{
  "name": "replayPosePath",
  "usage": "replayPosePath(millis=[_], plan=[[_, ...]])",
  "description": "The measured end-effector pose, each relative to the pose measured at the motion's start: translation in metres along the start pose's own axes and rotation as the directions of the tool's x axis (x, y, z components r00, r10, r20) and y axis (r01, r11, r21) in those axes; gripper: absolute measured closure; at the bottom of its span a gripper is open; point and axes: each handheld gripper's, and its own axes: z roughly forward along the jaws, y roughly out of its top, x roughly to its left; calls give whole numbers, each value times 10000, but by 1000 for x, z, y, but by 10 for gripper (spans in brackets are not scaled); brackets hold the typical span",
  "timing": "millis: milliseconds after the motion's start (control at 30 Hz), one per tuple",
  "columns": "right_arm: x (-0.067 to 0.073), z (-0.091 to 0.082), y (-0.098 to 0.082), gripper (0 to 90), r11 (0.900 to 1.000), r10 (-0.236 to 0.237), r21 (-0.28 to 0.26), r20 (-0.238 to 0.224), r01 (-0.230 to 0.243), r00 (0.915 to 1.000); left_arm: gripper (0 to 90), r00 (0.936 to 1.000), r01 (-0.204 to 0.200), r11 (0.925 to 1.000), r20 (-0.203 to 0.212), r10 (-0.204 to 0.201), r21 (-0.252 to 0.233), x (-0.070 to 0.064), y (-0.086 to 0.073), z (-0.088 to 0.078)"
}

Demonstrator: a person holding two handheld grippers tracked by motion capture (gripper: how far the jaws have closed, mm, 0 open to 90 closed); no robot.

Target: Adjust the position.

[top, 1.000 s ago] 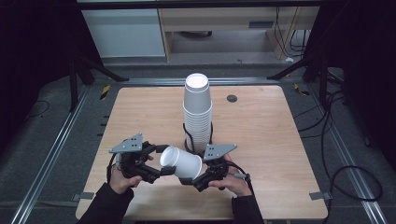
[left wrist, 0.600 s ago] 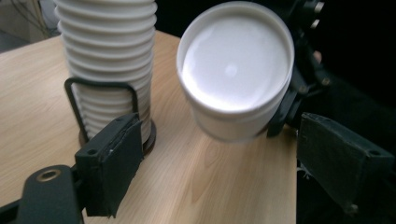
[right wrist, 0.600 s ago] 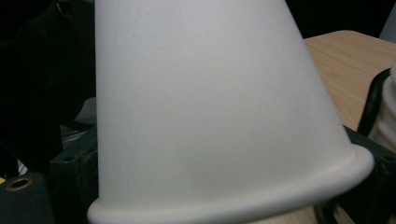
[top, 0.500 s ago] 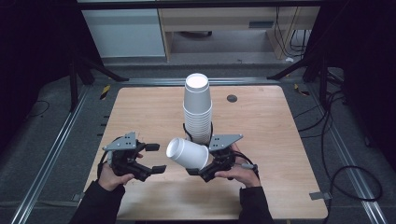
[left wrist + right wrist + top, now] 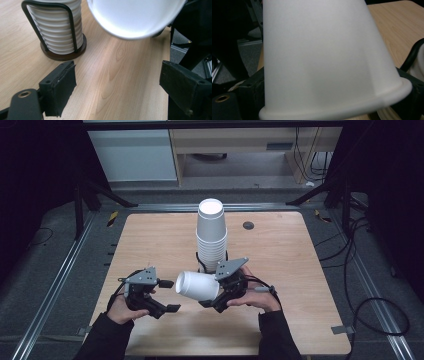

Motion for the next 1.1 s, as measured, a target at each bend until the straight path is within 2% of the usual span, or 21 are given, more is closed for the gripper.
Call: replayPosePath(millis=[333, 467, 767, 800, 967, 1100], plan=[[4, 18, 7, 80, 9904, -555, 1249, -295, 588, 9980, 124, 9997, -139, 9986, 218, 128, 501, -3, 1, 6], [5, 25, 10, 80, 9859, -708, 1482, -469, 771, 9964, 123, 9992, -158, 9978, 370, 135, 641, -4, 2, 9], [10, 36, 12, 80, 9713, -1101, 2043, -663, 1215, 9917, 122, 9990, -135, 9950, 430, 93, 986, -4, 2, 12], [13, 39, 13, 80, 9664, -1178, 2212, -708, 1307, 9905, 125, 9990, -127, 9944, 450, 80, 1053, -4, 2, 13], [17, 43, 17, 79, 9589, -1439, 2359, -743, 1576, 9868, 131, 9987, -160, 9932, 497, 103, 1156, -5, 2, 15], [19, 46, 17, 79, 9557, -1434, 2488, -737, 1575, 9869, 144, 9985, -176, 9923, 537, 110, 1228, -5, 2, 16]])
